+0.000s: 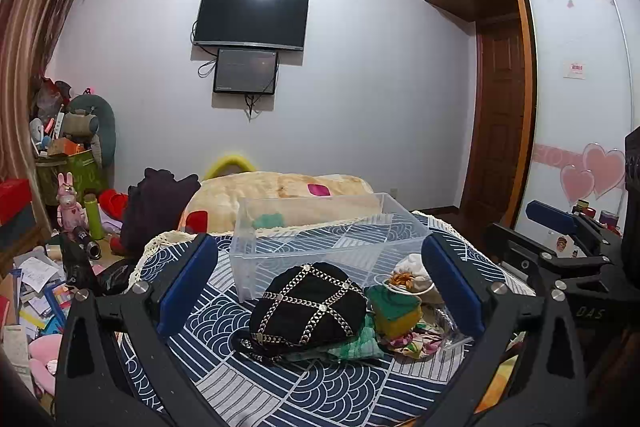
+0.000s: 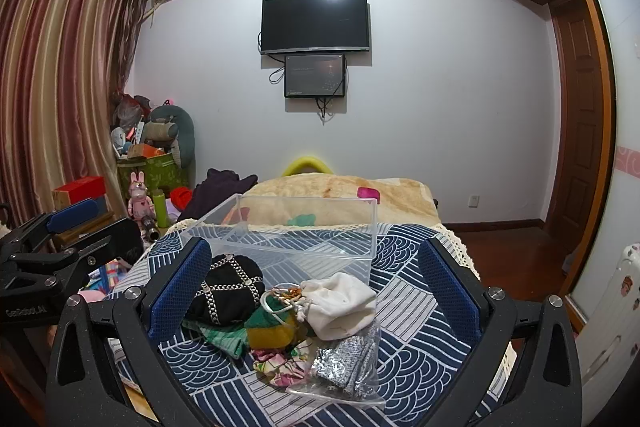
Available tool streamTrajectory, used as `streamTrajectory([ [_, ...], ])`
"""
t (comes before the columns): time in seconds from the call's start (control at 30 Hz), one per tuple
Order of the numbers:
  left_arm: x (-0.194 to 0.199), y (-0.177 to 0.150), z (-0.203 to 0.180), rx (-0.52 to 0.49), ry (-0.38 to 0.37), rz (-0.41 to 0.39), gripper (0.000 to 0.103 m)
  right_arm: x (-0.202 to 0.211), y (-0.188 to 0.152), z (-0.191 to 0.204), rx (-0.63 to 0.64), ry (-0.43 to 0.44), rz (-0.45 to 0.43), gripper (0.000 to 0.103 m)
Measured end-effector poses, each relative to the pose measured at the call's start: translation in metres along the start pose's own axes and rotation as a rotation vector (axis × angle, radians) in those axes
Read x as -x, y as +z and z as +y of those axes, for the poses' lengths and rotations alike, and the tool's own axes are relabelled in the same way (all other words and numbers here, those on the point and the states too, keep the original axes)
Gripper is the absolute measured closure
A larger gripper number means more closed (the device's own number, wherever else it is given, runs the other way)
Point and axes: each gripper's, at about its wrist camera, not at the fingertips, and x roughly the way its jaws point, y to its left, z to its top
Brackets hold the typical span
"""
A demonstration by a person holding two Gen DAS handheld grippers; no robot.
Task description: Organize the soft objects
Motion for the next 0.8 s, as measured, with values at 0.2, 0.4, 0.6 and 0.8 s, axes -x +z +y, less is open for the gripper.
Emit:
streamTrajectory([
  [0.2, -0.004, -0.002, 0.000, -0.003, -0.001, 0.012, 0.000, -0.001, 0.001, -0.001, 0.000, -0.004, 0.004, 0.000],
  [0.4, -0.014, -0.007, 0.008, 0.015, 0.014, 0.033, 0.001, -0.009, -0.005, -0.003, 0.003, 0.015, 0.038, 0.011],
  [0.6, -0.039, -0.014, 0.019, 0.041, 0.002, 0.110, 0.017, -0.025, -0.014, -0.009, -0.008, 0.023, 0.103, 0.022],
  [0.8, -0.070, -0.027, 0.028, 0.086, -0.024, 0.198, 0.021, -0.039, -0.024, -0.015, -0.024, -0.002, 0.154, 0.028],
])
